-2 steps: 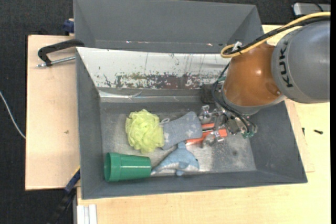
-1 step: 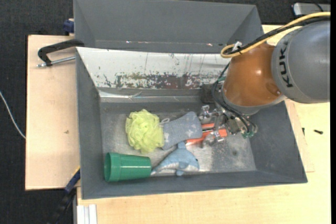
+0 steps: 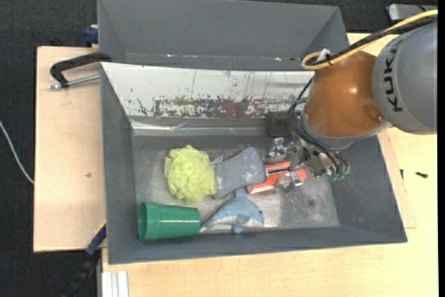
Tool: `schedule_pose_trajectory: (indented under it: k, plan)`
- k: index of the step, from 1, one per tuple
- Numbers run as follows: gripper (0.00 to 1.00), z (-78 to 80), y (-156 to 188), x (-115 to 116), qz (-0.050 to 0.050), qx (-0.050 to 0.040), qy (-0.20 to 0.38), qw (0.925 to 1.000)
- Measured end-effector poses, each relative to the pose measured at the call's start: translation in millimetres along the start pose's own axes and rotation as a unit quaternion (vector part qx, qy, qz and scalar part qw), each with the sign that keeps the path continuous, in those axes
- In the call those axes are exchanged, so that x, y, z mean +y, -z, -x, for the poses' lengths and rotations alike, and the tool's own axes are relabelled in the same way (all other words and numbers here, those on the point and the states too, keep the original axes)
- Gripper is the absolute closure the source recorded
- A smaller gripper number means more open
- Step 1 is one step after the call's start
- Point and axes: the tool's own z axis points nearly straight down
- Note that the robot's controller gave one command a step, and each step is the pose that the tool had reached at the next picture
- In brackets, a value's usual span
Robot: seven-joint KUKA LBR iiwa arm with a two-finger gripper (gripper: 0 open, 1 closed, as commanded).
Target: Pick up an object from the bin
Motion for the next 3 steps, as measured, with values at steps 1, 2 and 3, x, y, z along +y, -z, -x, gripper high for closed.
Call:
schedule_pose_trajectory:
  k: [1, 2, 3]
  plan:
    - [1.00, 5.3, 42.6, -3.3, -0.002, -0.0060, 0.003, 1.0000]
    - [1.00, 3.6, 39.7, -3.9, -0.001, -0.0028, 0.010, 0.9999]
    - [1.00, -1.7, 126.2, 2.8, -0.001, -0.0034, -0.009, 0.9999]
